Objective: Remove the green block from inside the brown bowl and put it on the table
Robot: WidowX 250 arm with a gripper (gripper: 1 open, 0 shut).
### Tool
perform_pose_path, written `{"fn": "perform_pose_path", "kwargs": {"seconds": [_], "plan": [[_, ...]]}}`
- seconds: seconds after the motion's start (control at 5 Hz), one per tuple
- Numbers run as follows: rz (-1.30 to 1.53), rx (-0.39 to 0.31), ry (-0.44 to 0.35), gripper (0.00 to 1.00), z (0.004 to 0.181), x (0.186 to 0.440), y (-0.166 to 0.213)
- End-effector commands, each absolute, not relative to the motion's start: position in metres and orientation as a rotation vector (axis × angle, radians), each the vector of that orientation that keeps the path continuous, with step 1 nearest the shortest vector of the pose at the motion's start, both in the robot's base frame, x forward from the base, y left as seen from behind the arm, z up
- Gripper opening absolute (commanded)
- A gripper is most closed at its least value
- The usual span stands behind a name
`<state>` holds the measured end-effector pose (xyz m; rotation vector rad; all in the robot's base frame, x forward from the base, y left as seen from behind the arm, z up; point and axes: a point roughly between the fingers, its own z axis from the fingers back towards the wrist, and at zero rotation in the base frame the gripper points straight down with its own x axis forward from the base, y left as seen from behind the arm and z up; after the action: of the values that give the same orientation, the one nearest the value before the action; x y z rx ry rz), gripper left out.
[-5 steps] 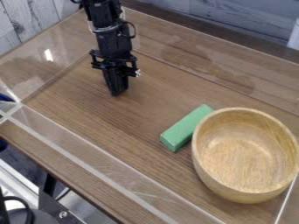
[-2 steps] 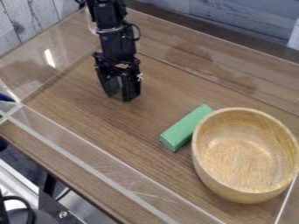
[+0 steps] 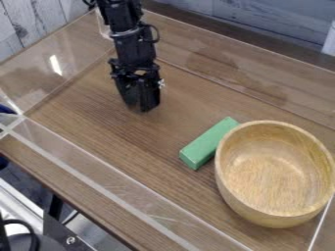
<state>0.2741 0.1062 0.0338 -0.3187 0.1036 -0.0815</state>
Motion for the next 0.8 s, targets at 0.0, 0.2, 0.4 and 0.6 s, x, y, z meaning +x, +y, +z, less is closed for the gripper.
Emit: {"fn": "perform_pose_path", "kwargs": {"seconds": [0.0,0.2,0.4,0.6], "plan": [[-0.061,-0.306,-0.004,1.00,0.065,0.280,0.122],[-0.075,-0.293,0.020,0.00,0.061,0.278,0.128],[-0.096,-0.283,0.048,0.00,0.056,0.278,0.130],[-0.044,-0.266,0.069,0.00,0.036,0.281,0.129]]}}
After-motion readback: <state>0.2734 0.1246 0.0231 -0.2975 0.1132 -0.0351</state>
